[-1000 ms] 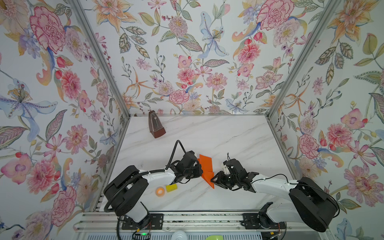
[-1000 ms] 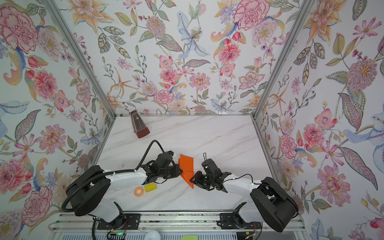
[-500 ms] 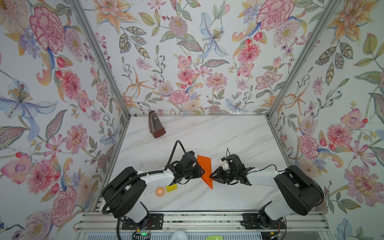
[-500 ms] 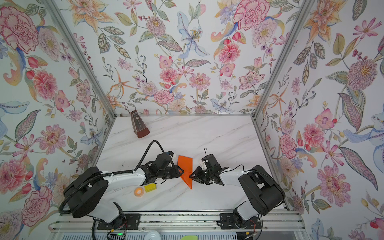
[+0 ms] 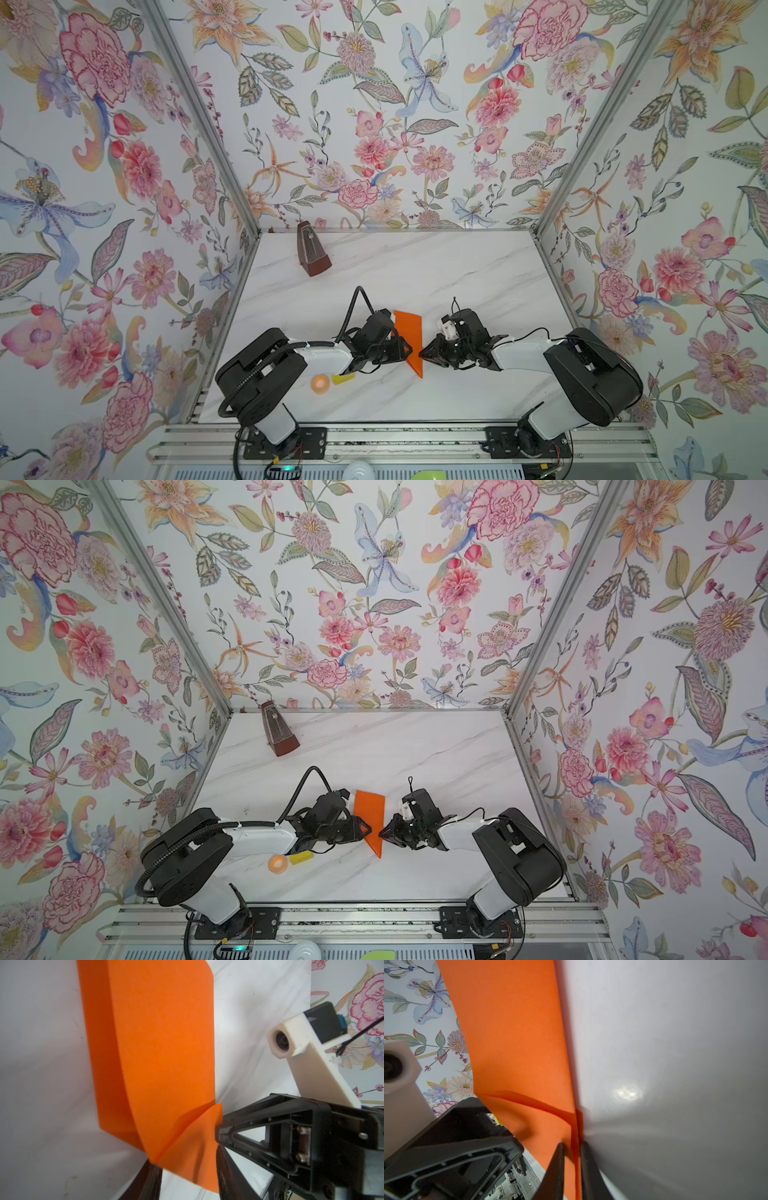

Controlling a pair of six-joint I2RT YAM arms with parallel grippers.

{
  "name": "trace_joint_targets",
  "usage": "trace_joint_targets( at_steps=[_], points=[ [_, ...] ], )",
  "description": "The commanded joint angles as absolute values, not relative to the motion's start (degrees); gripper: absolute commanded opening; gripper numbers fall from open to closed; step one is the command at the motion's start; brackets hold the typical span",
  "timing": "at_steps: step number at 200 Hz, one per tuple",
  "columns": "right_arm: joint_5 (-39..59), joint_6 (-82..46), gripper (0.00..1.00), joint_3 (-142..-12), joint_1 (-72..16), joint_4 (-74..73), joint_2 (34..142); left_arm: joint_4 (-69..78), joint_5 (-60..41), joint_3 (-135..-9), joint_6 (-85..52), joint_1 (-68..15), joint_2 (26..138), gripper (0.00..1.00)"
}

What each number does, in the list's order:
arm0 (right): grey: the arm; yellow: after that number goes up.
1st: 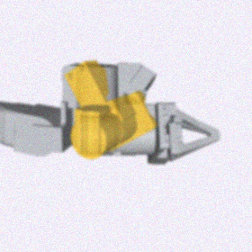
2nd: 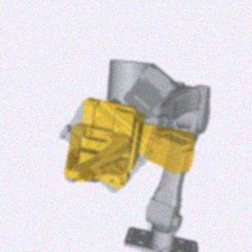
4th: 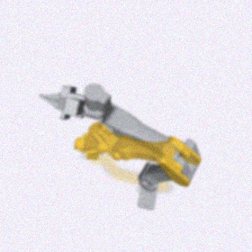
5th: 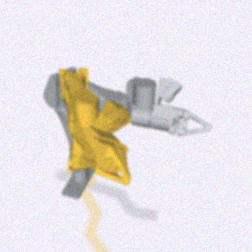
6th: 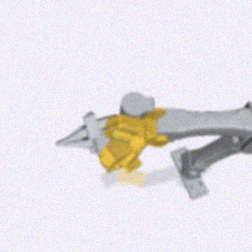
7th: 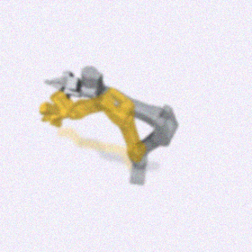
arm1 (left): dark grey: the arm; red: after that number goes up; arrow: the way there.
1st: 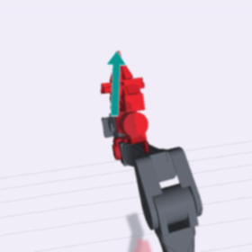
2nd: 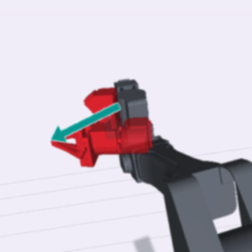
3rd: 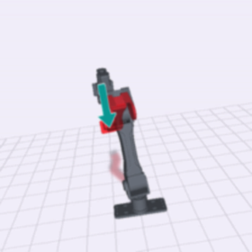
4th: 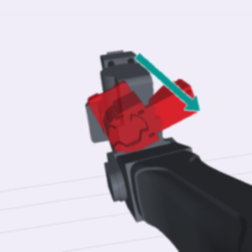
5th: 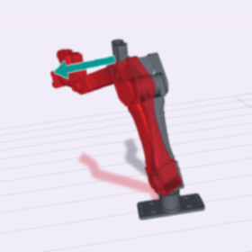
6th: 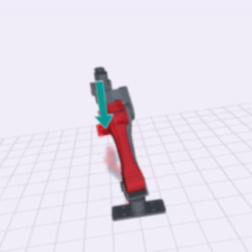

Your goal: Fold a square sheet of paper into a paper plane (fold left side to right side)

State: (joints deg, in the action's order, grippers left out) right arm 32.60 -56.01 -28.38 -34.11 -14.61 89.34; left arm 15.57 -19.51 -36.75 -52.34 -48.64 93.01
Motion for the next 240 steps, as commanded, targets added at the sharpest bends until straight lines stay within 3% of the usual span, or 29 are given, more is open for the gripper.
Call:
trace_joint_targets(
  at_steps=[1, 35, 76, 172, 240],
  points=[
    [32.65, -56.5, 0.17, -27.51, -34.65, -14.77, 89.94, 17.46, -19.93, -36.6, -52.82, -49.35, 93.82, 0.36],
    [30.77, -55.93, 0.22, -28.28, -34.57, -11.07, 87.25, 15.73, -18.28, -36.15, -52.47, -49.39, 93.47, 0.19],
    [29.12, -56.99, 0.35, -27.75, -34.68, -8.62, 80.86, 18.65, -16.65, -33.27, -54.31, -49.31, 93.19, 0.09],
    [35.95, -61.12, 0.35, -25.13, -34.8, -22.14, 88.85, 29.75, -19.23, -27.97, -59.77, -48.6, 94.92, 0.04],
    [37.26, -62.84, 0.25, -24.95, -35.64, -25.83, 90.18, 29.9, -19.37, -27.48, -59.94, -48.26, 94.69, 0.03]
  ],
)
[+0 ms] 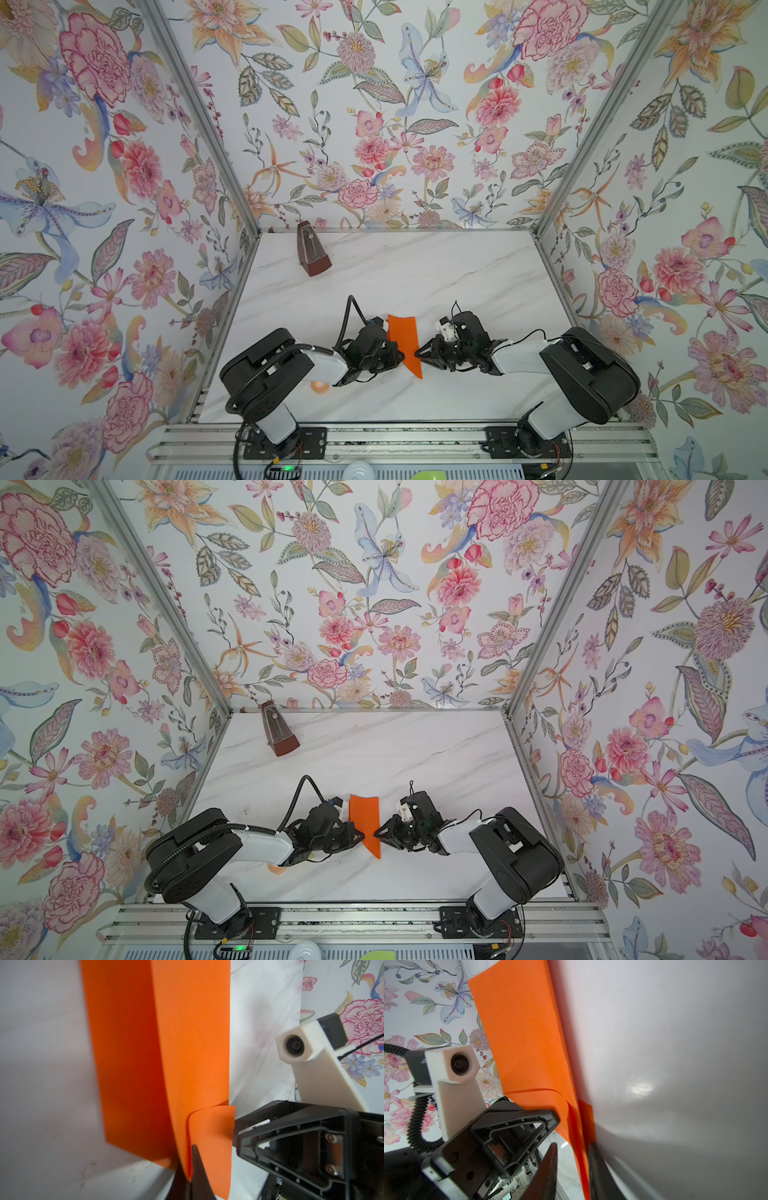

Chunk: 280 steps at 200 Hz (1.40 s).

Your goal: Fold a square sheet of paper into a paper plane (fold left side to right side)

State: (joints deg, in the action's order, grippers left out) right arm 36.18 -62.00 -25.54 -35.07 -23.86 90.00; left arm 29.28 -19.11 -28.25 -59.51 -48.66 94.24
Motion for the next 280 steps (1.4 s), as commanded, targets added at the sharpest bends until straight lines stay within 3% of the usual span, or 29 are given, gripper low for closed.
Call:
trace_joint_targets(
  at_steps=[1, 51, 82, 119, 139, 197, 217, 239, 280],
  points=[
    [37.26, -62.84, 0.25, -24.96, -35.66, -25.83, 90.18, 29.93, -19.35, -27.49, -59.94, -48.25, 94.67, 0.03],
    [36.41, -61.29, 0.2, -25.61, -36.37, -23.09, 90.33, 29.93, -19.42, -27.54, -60.03, -48.1, 94.32, 0.03],
    [35.48, -59.99, 0.12, -25.93, -36.5, -21.29, 90.86, 28.77, -19.32, -28.07, -59.69, -47.99, 93.39, 0.04],
    [34.29, -57.87, 0.03, -26.38, -36.68, -18.5, 91.47, 21.51, -17.78, -30.63, -56.79, -47.9, 90.71, 0.16],
    [34.32, -57.71, 0.02, -26.2, -36.87, -18.71, 92.01, 16.68, -16.59, -32.36, -54.42, -47.93, 90.08, 0.16],
    [33.59, -57.02, 0.0, -26.52, -37.51, -17.72, 92.29, 12.6, -17.05, -35.37, -51.62, -47.9, 90.06, 0.02],
    [32.83, -56.31, 0.0, -26.71, -37.57, -16.63, 92.35, 9.58, -16.06, -36.19, -50.57, -47.9, 90.02, 0.04],
    [32.69, -55.97, 0.0, -26.62, -37.66, -16.05, 92.38, 5.63, -14.19, -36.96, -49.31, -48.11, 87.55, 0.15],
    [32.7, -56.07, 0.0, -26.56, -37.77, -16.17, 92.2, 3.22, -13.86, -37.79, -47.82, -47.9, 86.91, 0.09]
  ],
)
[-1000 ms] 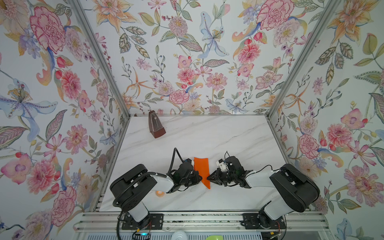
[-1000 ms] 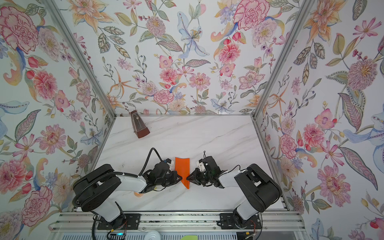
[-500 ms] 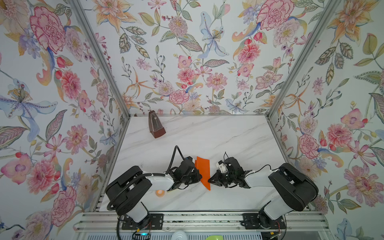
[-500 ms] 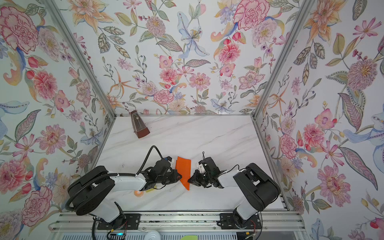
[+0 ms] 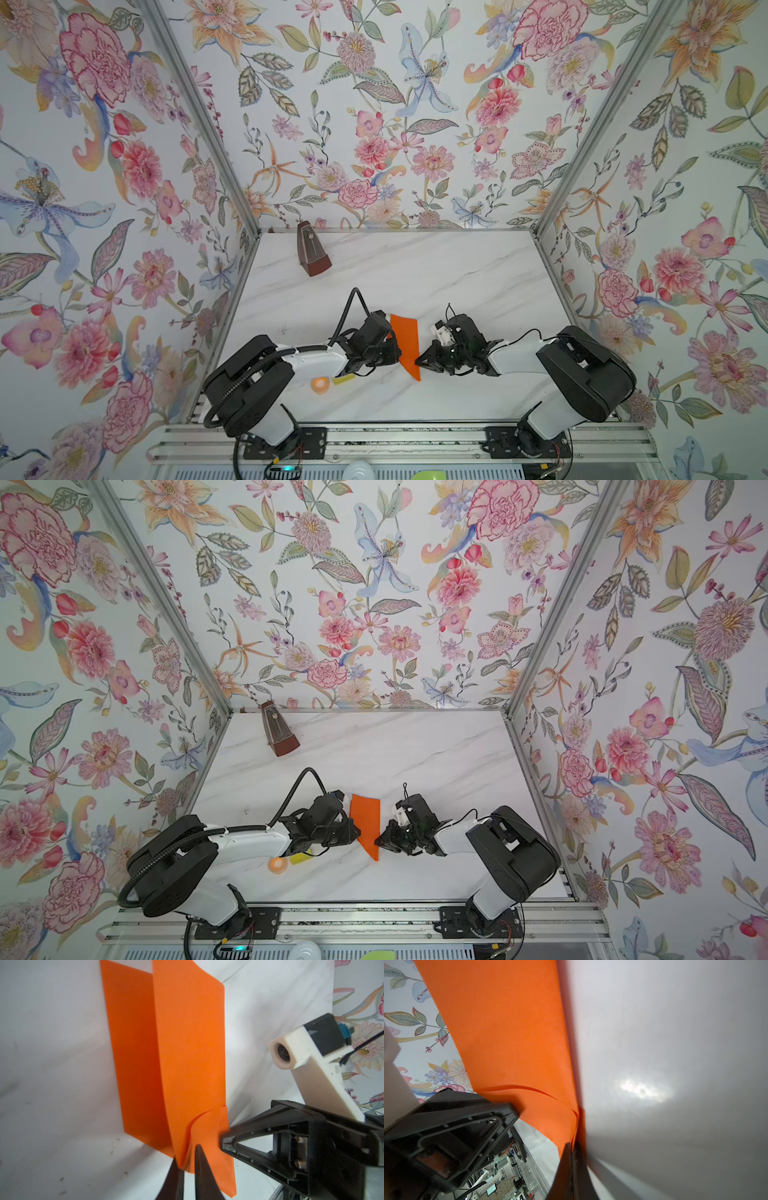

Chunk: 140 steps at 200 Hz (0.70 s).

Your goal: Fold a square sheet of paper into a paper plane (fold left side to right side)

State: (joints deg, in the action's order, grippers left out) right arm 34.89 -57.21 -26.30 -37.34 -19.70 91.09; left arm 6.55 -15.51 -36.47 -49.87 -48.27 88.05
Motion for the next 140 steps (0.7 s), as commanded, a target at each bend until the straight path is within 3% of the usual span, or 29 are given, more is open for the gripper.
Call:
trace_joint_targets(
  at_steps=[1, 39, 140],
  points=[
    [32.7, -56.07, 0.0, -26.55, -37.74, -16.17, 92.2, 3.24, -13.87, -37.79, -47.82, -47.9, 86.92, 0.09],
    [32.39, -55.9, 0.0, -26.54, -37.88, -16.17, 92.27, 3.69, -14.85, -37.97, -47.72, -47.81, 87.37, 0.0],
    [27.71, -49.97, 0.0, -28.73, -42.46, -10.89, 95.98, -0.62, -15.2, -42.32, -46.94, -47.83, 85.43, 0.0]
  ],
)
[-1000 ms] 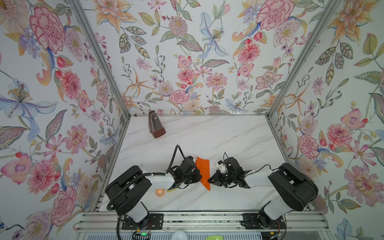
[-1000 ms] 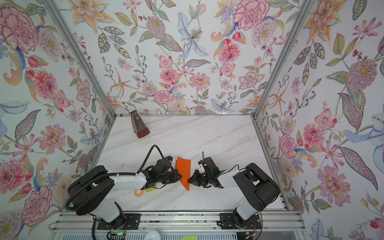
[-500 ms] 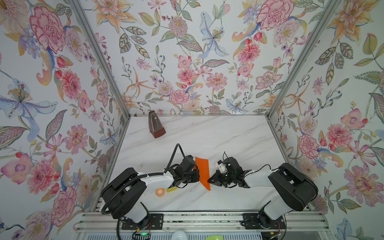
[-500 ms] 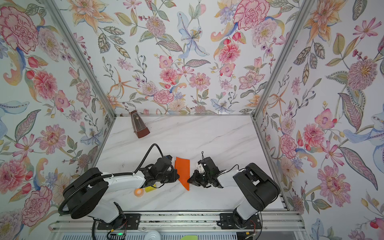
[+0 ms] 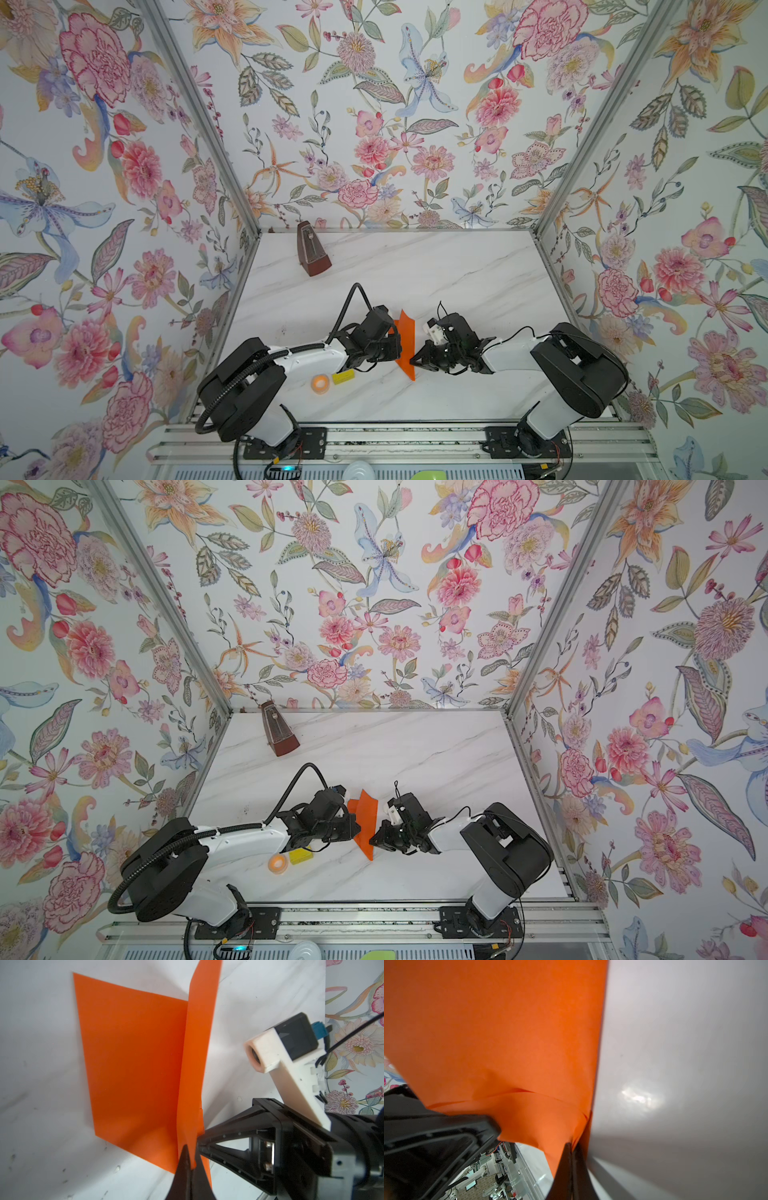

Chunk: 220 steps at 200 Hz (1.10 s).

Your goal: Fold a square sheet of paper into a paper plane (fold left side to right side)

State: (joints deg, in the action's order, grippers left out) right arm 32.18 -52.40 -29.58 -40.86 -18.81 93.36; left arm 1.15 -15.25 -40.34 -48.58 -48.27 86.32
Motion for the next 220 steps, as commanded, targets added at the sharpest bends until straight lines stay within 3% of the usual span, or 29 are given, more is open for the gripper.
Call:
trace_joint_targets(
  at_steps=[1, 220],
  points=[
    [27.66, -49.95, 0.0, -28.82, -42.54, -10.8, 95.98, -0.66, -15.2, -42.38, -46.94, -47.87, 85.47, 0.0],
    [23.73, -47.81, 0.0, -31.53, -44.46, -5.36, 94.0, -0.09, -15.29, -49.26, -45.01, -47.86, 97.36, 0.0]
  ],
)
